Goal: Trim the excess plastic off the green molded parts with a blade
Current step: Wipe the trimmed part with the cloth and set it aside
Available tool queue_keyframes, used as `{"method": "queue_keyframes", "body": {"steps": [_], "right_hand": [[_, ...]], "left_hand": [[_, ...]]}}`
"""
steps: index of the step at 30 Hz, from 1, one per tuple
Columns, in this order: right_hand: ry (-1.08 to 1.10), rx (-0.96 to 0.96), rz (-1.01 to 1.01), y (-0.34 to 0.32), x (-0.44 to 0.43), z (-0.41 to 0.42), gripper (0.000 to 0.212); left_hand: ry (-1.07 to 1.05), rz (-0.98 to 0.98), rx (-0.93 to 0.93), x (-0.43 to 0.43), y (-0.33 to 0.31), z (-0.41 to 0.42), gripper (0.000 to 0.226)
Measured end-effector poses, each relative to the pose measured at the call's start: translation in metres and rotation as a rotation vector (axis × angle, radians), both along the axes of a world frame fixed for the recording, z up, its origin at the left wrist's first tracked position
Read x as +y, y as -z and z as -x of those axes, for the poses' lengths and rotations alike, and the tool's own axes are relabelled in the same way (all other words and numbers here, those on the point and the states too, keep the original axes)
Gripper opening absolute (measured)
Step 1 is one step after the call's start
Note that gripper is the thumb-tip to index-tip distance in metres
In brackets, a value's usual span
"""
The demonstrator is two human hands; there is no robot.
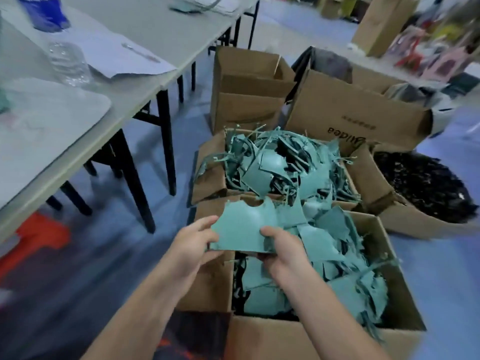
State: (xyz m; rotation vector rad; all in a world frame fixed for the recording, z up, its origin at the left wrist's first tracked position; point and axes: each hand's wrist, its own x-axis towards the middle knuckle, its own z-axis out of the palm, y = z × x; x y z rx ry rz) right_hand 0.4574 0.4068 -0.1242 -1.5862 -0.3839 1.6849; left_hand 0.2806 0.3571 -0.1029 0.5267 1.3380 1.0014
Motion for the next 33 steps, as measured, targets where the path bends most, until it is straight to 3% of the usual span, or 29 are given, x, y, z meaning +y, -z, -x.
{"method": "queue_keyframes", "body": {"steps": [4, 8, 14, 18, 22, 28, 33], "right_hand": [[0.246, -0.009, 0.016, 0.011, 0.038, -0.065, 0.014], [0.396, 0.176, 0.012, 0.036, 0.068, -0.098, 0.013], [0.193, 0.281, 0.226, 0.107, 0.043, -0.021, 0.022], [0.051, 0.428, 0.275, 0.100, 0.026, 0.060, 0.014], [-0.139, 0.528, 0.205, 0.055, 0.027, 0.129, 0.017], [-0.480, 0.587, 0.048, -0.031, 0.006, 0.230, 0.012], [-0.735, 0.656, 0.007, -0.105, -0.045, 0.311, 0.037]], "left_hand": [[0.170, 0.025, 0.002, 0.023, 0.006, -0.023, 0.047], [0.184, 0.042, 0.066, 0.039, 0.002, -0.026, 0.042], [0.102, 0.040, 0.049, 0.029, 0.016, -0.004, 0.035], [-0.062, -0.012, 0.091, 0.021, 0.028, 0.026, 0.037], [-0.314, -0.142, 0.058, 0.005, 0.020, 0.067, 0.032], [-0.533, -0.302, 0.270, -0.033, -0.031, 0.135, 0.029], [-0.748, -0.473, 0.440, -0.080, -0.079, 0.178, 0.031]]}}
